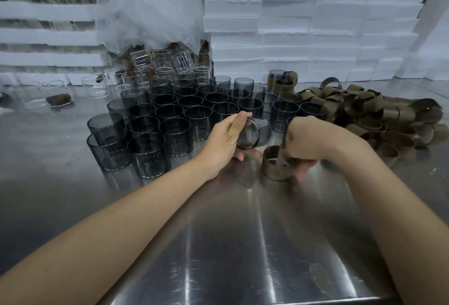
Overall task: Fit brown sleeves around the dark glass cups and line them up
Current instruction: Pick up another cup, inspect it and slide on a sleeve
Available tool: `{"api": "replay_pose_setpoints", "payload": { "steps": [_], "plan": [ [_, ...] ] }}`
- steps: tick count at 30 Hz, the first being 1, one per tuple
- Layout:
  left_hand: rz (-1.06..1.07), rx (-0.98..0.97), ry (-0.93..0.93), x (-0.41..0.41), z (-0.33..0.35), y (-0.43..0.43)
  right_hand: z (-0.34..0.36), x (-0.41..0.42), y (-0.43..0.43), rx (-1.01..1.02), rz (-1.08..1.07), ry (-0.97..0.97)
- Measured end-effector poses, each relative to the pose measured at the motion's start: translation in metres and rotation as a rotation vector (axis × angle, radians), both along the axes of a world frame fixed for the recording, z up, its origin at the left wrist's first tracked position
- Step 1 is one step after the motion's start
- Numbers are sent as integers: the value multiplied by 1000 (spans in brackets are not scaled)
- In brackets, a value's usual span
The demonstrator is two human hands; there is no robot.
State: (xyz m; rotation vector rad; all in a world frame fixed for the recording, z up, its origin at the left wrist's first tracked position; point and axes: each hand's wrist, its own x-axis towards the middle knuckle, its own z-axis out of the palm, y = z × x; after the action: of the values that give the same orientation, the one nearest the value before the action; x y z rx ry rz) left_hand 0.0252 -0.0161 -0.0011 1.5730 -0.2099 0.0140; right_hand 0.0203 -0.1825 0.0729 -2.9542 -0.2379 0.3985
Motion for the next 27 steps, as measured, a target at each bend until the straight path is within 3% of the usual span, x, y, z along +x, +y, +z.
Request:
{"api": "replay_pose_setpoints", "payload": {
  "steps": [3, 7, 12, 16, 21, 27],
  "plan": [
    [25, -35, -29, -2, 0, 1, 5, 0, -4, 194, -33, -39],
    [61, -103, -30, -3, 1, 4, 7, 0, -3, 528, -64, -267],
    [53, -43, -59, -5, 3, 1, -3, 6, 8, 802, -111, -513],
    [44, -58, -51, -8, 6, 1, -9, 11, 8, 992, -128, -550],
    [15, -187, -113, -6, 5, 0, -11, 14, 7, 1087, -121, -562],
    [-23, -126, -164, -3, 0, -1, -18, 13, 14, 941, -88, -646]
  ]
}}
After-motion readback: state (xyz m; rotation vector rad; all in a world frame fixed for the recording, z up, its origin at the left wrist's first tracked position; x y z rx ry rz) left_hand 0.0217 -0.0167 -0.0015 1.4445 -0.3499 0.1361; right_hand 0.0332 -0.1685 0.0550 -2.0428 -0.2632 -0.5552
